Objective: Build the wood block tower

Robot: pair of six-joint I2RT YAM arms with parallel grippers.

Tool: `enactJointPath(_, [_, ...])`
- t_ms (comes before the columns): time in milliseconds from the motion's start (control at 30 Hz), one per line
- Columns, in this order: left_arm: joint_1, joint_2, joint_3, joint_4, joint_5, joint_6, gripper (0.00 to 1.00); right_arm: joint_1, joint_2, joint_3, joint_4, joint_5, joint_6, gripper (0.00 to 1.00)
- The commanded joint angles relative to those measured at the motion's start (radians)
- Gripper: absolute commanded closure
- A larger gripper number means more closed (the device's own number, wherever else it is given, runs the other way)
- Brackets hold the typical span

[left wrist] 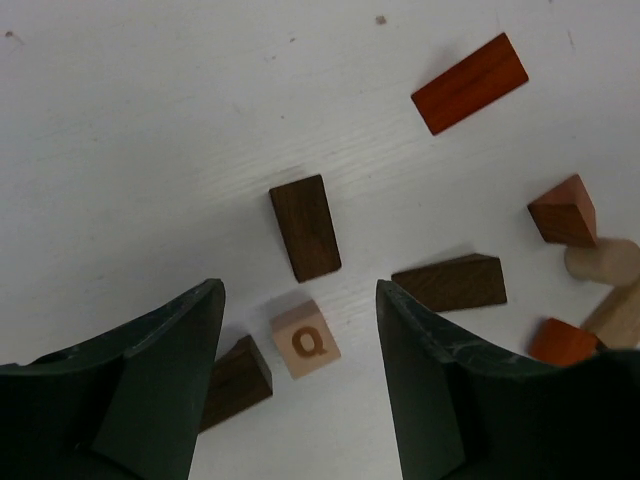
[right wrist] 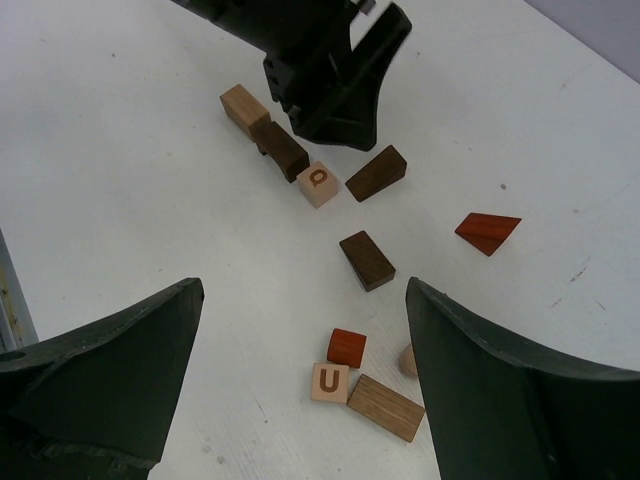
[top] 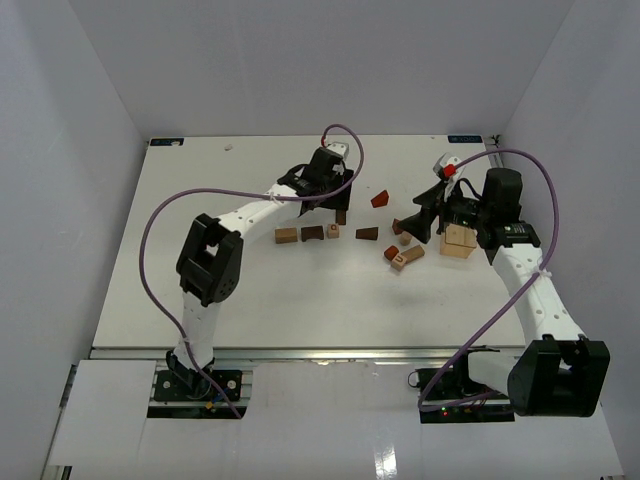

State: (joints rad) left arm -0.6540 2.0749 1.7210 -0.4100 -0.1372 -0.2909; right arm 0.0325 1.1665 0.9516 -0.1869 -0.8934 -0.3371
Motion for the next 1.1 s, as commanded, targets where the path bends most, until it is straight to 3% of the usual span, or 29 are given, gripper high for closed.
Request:
enactJointPath(0, [-0.016, 0.113, 0.194, -0.131, -0.124, -0.008, 0.27, -0.045, -0.019, -0.011, 0.060, -0.067, 0.028, 0.12])
enactJointPath(267, [-0.019, 0.270, 0.352, -0.172, -0.137, -0.013, 0.26, -0.069, -0.012, -0.021, 0.060, -0.082, 0.021, 0.12])
enactJointPath(667, [-0.019, 0.350, 0.406, -0.176, -0.139, -0.009, 0.29, -0.072, 0.005, -0.022, 0.058, -0.088, 0.018, 0.12])
enactJointPath(1067, [-0.018, 0.382, 0.438, -0.173, -0.099, -0.020, 0.56, -0.077, 0.016, -0.026, 0.058, -0.097, 0.015, 0.12])
